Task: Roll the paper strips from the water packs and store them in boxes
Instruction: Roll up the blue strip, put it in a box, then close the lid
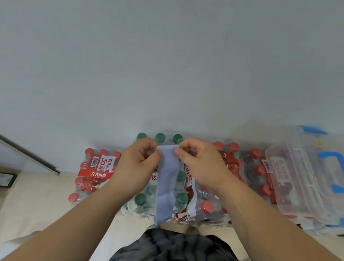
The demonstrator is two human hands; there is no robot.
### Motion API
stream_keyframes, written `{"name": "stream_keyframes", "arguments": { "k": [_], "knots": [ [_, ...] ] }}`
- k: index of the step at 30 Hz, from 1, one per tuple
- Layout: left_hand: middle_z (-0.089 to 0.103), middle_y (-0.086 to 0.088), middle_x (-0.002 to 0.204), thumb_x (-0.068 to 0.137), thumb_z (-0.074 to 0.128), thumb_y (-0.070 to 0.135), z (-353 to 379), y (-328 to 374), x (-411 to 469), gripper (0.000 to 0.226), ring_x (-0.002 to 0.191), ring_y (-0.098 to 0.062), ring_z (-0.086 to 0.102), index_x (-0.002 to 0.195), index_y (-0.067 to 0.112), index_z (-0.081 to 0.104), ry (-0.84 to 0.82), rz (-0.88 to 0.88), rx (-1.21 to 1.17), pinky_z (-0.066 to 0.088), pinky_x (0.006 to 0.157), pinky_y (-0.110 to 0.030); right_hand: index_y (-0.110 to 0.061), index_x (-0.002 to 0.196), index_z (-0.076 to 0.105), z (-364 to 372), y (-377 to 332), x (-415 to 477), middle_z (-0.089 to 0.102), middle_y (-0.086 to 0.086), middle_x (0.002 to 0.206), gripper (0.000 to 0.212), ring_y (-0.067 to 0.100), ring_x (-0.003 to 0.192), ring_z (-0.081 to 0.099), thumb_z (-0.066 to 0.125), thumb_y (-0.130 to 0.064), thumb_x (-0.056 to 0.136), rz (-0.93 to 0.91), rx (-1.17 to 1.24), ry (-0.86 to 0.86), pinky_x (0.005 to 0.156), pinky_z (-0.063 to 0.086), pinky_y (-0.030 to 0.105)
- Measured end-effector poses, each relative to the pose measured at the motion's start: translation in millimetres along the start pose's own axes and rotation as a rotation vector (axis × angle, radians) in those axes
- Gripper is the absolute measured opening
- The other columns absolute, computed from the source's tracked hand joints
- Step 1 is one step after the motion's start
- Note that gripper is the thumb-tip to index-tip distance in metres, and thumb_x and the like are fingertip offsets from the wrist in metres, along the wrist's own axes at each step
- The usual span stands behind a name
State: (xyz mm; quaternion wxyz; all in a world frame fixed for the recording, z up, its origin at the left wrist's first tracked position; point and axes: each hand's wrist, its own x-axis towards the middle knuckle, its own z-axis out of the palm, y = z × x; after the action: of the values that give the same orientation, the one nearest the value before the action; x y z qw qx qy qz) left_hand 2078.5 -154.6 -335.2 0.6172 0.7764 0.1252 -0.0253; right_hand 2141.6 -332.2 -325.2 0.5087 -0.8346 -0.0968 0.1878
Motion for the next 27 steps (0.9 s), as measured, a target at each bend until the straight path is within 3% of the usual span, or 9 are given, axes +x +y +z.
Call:
{"name": "stream_keyframes", "arguments": {
  "k": [2,5,8,11,13,16,19,23,27],
  "knots": [
    [0.049,-0.033,0.080,0.094,0.055,0.011,3.7,6.5,-12.0,0.015,0.069,-0.024,0.049,0.084,0.000,0.052,-0.016,-0.008,-0.104,0.053,0.066,-0.053,-0.018,0.084,0.070,-4.5,-4.1,-14.4,0.070,0.001,0.079,0.011,0.011,0.071,0.059,0.069,-0.014,0.095,0.002,0.057,0.018,0.072,0.051,0.029],
    [0.047,-0.034,0.076,0.094,0.056,0.003,10.3,21.3,-26.0,0.011,0.066,-0.024,0.053,0.086,-0.003,0.055,-0.019,0.012,-0.197,0.053,0.062,-0.029,-0.015,0.098,0.072,-14.9,-14.3,-36.9,0.078,0.005,0.092,0.007,0.019,0.089,0.074,0.068,-0.011,0.095,0.059,0.235,0.042,0.084,0.061,0.035],
    [0.049,-0.026,0.067,0.093,0.056,0.000,15.5,32.6,-35.7,0.015,0.063,-0.019,0.056,0.089,0.009,0.066,-0.026,0.029,-0.200,0.052,0.062,-0.022,-0.015,0.102,0.074,-23.2,-20.3,-57.0,0.078,0.006,0.094,0.011,0.021,0.089,0.075,0.067,-0.009,0.095,0.079,0.308,0.065,0.081,0.062,0.033],
    [0.051,-0.027,0.069,0.092,0.056,-0.001,21.4,39.8,-44.3,0.032,0.063,-0.020,0.054,0.089,0.026,0.073,-0.054,0.054,-0.125,0.051,0.063,-0.027,-0.013,0.089,0.072,-27.7,-20.1,-73.3,0.070,0.006,0.074,0.009,0.015,0.067,0.064,0.068,-0.006,0.094,0.078,0.346,0.089,0.063,0.054,0.026],
    [0.051,-0.027,0.068,0.091,0.057,-0.002,28.5,45.8,-51.4,0.036,0.063,-0.022,0.051,0.088,0.029,0.075,-0.059,0.065,-0.107,0.050,0.063,-0.032,-0.012,0.085,0.069,-30.2,-17.1,-82.4,0.064,0.003,0.067,0.011,0.016,0.064,0.059,0.067,-0.005,0.094,0.091,0.362,0.096,0.063,0.054,0.031],
    [0.065,-0.017,0.067,0.091,0.064,0.001,43.1,58.2,-64.9,0.032,0.065,-0.024,0.064,0.089,0.030,0.077,-0.062,0.087,-0.153,0.057,0.067,-0.038,-0.012,0.085,0.068,-38.7,-12.8,-97.3,0.065,0.012,0.069,0.012,0.026,0.067,0.063,0.066,-0.006,0.095,0.070,0.386,0.122,0.066,0.058,0.046],
    [0.073,-0.018,0.078,0.089,0.072,0.010,58.7,74.7,-80.9,0.023,0.076,-0.036,0.071,0.089,0.033,0.078,-0.075,0.152,-0.183,0.060,0.070,-0.046,-0.012,0.087,0.067,-52.0,-9.2,-114.1,0.062,0.008,0.065,0.009,0.023,0.059,0.059,0.067,-0.009,0.095,-0.033,0.345,0.173,0.056,0.055,0.040],
    [0.071,-0.016,0.075,0.090,0.068,0.005,81.7,85.0,-94.5,0.025,0.070,-0.024,0.069,0.086,0.028,0.078,-0.035,0.202,-0.156,0.057,0.066,-0.030,-0.012,0.091,0.066,-75.1,-5.1,-137.9,0.065,0.010,0.065,0.008,0.024,0.056,0.057,0.065,-0.007,0.096,-0.091,0.381,0.164,0.052,0.051,0.031],
    [0.064,-0.033,0.077,0.088,0.071,0.004,107.0,85.4,-109.4,0.018,0.071,-0.049,0.060,0.083,0.021,0.075,-0.031,0.145,-0.213,0.052,0.065,-0.043,-0.019,0.093,0.069,-93.6,7.2,-160.5,0.067,0.023,0.075,0.014,0.039,0.063,0.060,0.068,-0.005,0.093,-0.074,0.454,0.126,0.058,0.053,0.036]
  ]
}}
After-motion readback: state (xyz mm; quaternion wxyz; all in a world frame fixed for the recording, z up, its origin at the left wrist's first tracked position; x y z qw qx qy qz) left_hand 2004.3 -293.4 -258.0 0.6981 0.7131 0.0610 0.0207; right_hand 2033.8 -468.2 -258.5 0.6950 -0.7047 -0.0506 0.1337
